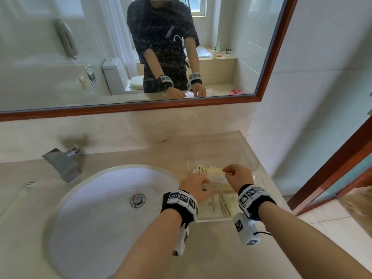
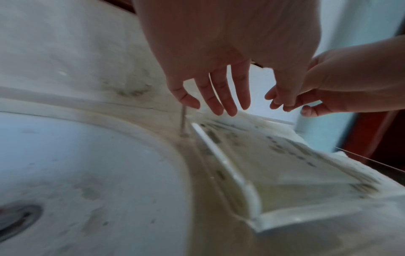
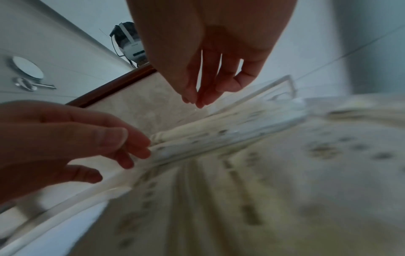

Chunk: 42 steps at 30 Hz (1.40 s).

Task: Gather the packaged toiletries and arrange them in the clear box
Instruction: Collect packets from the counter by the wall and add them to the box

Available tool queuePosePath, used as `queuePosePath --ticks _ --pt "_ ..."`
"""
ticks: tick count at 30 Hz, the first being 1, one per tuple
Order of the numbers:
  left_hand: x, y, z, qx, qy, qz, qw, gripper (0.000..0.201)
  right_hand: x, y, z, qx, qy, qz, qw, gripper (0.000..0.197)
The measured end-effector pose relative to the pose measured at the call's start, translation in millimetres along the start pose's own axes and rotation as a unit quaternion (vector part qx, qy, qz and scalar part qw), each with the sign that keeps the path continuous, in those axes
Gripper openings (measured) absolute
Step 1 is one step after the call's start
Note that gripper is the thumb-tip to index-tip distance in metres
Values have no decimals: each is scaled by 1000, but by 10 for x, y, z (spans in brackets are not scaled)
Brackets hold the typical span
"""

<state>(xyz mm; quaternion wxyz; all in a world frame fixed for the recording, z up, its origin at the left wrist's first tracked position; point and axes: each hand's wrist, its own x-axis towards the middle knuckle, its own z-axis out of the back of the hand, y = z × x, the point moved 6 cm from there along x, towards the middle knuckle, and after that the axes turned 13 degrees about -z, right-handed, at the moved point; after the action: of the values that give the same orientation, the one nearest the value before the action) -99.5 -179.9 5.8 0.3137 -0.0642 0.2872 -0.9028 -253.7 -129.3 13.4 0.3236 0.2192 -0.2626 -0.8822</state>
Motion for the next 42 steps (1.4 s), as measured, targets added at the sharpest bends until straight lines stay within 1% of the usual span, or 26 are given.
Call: queuePosePath --ticks 3,5,11,14,19,24,31,38,42 --pt "-298 335 252 0 -33 31 999 44 -102 476 -341 1 25 40 999 22" --pt "-542 594 423 8 -47 57 997 46 -229 795 -612 0 58 64 996 22" --pt "-1414 1441 938 22 -87 157 984 45 -729 1661 -1417 -29 129 142 981 22" --pt "-1883 1832 1136 23 -100 202 974 45 -987 2024 -1805 -32 157 168 973 24" --pt "-2565 2363 1396 19 -121 257 959 43 -1413 2556 -2372 -41 188 197 961 24" --pt "-3184 2798 1603 15 -134 305 943 42 -1836 3041 -2930 -66 217 232 946 25" --pt "-3901 3313 1903 18 -162 347 924 41 -2322 3606 -3611 -93 258 258 927 23" --pt "-4369 3815 2039 20 -161 385 908 40 -2687 4060 -4122 -90 259 269 923 30" --pt "-4570 4032 2039 9 -154 401 903 36 -2864 4233 -4413 -119 264 277 916 29"
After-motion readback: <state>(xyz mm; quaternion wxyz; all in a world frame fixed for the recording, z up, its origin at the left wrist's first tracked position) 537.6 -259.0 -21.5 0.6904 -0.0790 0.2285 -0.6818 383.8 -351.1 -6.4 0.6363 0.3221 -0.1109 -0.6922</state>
